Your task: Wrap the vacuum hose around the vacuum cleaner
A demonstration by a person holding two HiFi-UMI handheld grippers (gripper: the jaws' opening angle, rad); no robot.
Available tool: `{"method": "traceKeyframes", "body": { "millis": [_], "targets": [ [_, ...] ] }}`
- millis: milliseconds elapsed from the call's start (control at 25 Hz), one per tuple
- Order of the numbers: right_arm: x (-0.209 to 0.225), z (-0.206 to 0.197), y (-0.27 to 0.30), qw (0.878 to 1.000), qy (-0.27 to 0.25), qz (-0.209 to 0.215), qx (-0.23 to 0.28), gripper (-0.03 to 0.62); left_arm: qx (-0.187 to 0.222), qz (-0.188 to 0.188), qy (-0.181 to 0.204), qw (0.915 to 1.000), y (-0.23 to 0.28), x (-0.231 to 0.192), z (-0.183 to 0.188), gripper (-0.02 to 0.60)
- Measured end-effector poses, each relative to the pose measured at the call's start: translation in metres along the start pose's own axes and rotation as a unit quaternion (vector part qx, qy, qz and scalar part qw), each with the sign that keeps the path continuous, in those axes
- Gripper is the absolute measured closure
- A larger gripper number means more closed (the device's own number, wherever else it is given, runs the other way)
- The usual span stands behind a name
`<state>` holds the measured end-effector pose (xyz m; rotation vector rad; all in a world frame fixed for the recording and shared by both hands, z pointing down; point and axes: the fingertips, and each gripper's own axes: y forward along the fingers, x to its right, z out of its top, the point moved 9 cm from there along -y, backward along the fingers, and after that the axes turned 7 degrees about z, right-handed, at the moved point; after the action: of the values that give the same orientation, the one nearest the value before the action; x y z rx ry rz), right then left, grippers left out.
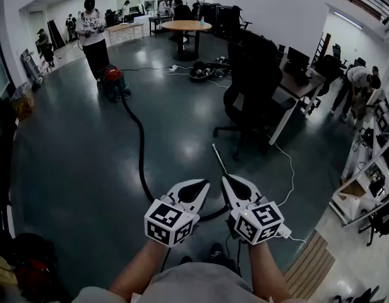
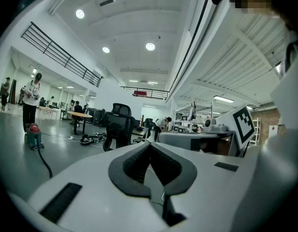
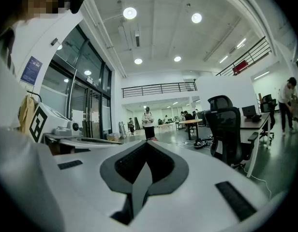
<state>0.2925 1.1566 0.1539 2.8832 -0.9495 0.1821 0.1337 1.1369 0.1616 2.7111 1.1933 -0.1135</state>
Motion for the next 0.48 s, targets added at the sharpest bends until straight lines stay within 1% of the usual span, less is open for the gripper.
{"method": "traceKeyframes", "body": {
  "millis": [200,480],
  "targets": [
    [0.0017,0.0007,0.0003,1.0,0.013,-0.002,0.005,0.588,-0.002,0.0,-0.002,1.0,0.0,-0.0015,-0.0001,0.574],
    [0.0002,-0.0023,0.0021,1.0,0.017,-0.005,0.002,0.588,-0.006,0.001,-0.007,1.0,-0.0028,-0.0056,-0.0044,0.574]
  ]
}}
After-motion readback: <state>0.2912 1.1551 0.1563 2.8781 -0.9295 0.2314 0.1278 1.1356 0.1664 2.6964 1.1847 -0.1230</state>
